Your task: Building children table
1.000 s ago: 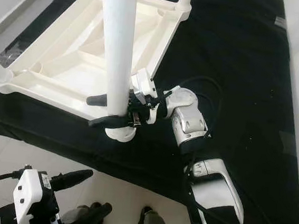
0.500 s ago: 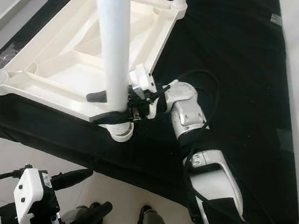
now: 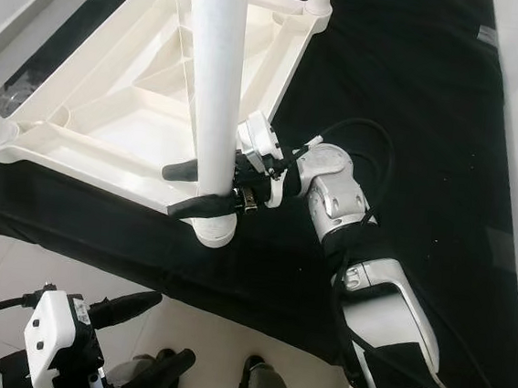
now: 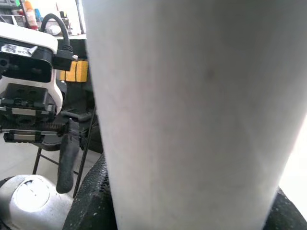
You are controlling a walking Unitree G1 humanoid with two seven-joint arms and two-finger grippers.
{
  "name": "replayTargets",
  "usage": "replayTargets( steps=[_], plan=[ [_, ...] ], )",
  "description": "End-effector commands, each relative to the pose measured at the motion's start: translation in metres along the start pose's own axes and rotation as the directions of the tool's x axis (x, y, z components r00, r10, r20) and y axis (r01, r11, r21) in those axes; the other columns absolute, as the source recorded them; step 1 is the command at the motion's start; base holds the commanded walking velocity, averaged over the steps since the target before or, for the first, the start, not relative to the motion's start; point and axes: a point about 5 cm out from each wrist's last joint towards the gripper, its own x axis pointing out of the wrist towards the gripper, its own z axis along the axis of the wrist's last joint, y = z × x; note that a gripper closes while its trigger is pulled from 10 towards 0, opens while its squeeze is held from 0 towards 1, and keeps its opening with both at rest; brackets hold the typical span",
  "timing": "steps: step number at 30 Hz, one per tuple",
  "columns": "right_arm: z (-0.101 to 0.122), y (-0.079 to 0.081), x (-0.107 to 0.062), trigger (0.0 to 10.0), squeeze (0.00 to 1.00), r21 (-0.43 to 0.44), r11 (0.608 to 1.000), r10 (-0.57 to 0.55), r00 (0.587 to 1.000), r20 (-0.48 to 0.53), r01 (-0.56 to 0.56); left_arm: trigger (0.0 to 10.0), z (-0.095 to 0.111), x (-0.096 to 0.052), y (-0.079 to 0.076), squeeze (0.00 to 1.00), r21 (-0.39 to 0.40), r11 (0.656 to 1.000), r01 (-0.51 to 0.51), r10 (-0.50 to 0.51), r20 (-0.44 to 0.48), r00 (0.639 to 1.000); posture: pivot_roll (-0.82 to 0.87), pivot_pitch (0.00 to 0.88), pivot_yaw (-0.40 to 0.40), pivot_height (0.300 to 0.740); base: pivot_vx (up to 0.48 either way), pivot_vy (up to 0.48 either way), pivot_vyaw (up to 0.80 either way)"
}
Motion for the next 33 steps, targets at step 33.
replayTargets(
  steps=[33],
  plan=[
    [-0.023,-0.007,0.012,10.0,0.00,0.021,0.999,-0.039,0.994,-0.104,0.042,10.0,-0.001,-0.002,-0.005,0.00,-0.028,0.999,0.015,-0.015,-0.010,1.000,0.06,0.328,0.001,0.740,0.000,0.000,0.00]
  ],
)
